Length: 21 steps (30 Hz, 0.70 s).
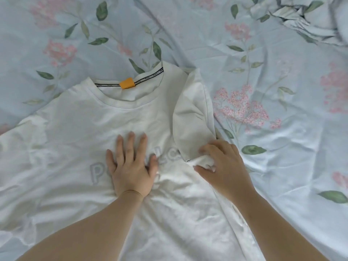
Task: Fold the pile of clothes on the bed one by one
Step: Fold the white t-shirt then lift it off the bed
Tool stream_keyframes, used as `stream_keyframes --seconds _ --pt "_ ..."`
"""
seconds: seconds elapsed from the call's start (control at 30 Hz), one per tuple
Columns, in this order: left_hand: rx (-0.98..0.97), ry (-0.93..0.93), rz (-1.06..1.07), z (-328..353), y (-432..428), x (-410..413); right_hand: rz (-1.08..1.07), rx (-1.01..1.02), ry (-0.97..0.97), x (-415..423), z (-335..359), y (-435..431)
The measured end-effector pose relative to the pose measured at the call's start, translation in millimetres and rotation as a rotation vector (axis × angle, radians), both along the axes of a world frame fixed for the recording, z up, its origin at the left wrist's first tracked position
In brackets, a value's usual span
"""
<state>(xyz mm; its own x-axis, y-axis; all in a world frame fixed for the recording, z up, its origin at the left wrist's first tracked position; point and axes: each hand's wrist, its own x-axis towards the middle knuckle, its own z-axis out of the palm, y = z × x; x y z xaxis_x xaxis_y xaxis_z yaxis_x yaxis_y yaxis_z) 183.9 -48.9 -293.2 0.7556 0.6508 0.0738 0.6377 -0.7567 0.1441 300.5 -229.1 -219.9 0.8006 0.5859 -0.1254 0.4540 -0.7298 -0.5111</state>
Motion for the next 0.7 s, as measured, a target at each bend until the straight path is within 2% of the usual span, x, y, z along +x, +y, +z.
stream_keyframes --seconds 0.13,0.23,0.3,0.37,0.43,0.5,0.57,0.63,0.7 --pt "0.0 0.008 -0.003 -0.4 -0.1 0.0 -0.166 0.159 0.167 29.9 26.2 -0.1" --pt "-0.003 0.004 0.002 0.2 0.0 -0.1 -0.442 0.256 -0.016 74.0 55.1 -13.1" --pt "-0.005 0.003 0.005 0.4 0.1 0.2 -0.749 0.372 -0.064 103.5 61.5 -28.3" --pt "-0.005 0.0 0.005 0.1 -0.5 0.6 -1.049 0.529 0.108 119.8 54.4 -39.5" --pt "-0.005 -0.004 0.001 -0.3 -0.4 0.7 -1.207 0.473 0.326 120.1 38.3 -45.2" --pt "0.004 -0.007 0.0 -0.4 0.0 0.3 -1.303 0.392 0.507 108.4 25.2 -46.2" --pt "0.014 -0.011 -0.002 -0.3 0.1 0.1 -1.325 0.398 0.641 99.2 17.7 -45.6" --pt "0.018 -0.022 -0.004 -0.4 0.1 0.2 -1.247 0.374 0.71 98.9 16.9 -41.3" --pt "0.023 -0.028 -0.006 -0.3 -0.3 0.5 -1.189 0.432 0.683 102.5 16.6 -35.2"
